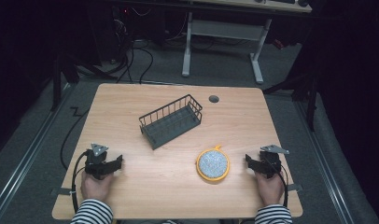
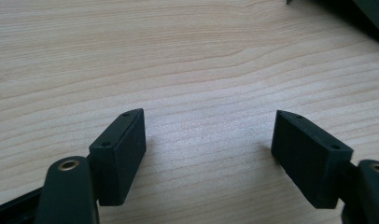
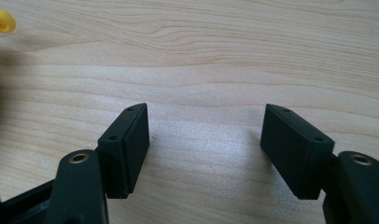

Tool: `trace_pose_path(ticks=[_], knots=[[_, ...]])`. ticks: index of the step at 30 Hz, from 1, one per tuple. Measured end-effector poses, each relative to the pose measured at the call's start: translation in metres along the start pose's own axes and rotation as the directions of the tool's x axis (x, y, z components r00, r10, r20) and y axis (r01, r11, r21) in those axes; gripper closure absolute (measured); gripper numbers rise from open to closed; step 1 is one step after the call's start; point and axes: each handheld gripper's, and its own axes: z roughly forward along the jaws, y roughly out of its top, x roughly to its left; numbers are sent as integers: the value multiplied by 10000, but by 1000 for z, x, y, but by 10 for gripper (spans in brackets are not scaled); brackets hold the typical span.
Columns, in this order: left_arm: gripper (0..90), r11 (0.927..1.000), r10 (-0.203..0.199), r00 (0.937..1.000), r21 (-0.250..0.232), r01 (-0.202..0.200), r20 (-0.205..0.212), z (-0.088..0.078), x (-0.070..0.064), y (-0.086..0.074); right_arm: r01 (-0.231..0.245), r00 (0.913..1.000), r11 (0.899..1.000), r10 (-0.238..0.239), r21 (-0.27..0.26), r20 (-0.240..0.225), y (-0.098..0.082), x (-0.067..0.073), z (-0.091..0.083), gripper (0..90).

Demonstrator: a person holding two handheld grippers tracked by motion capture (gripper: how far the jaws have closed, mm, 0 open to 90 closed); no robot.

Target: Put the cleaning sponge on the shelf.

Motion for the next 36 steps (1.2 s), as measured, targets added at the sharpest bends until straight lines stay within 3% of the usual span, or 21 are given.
trace_pose_path(ticks=[13,17,23,31,36], knots=[[226,9999,-154,9998,48,155,-101,1,0,0,17,10000,10000,-17,2,-25,0,0,0,321],[227,9991,-417,9990,24,417,-149,0,0,0,-41,10000,10000,41,27,-39,0,0,0,321],[226,9994,-350,9989,65,353,-312,0,-2,0,5,10000,10000,-5,-17,-57,0,0,0,320],[217,9999,-92,9999,102,92,-65,-1,2,-1,16,10000,10000,-16,-1,-55,0,0,0,320],[219,9982,67,10000,596,-66,-16,-1,4,6,39,10000,10000,-39,3,-43,0,0,0,320]])
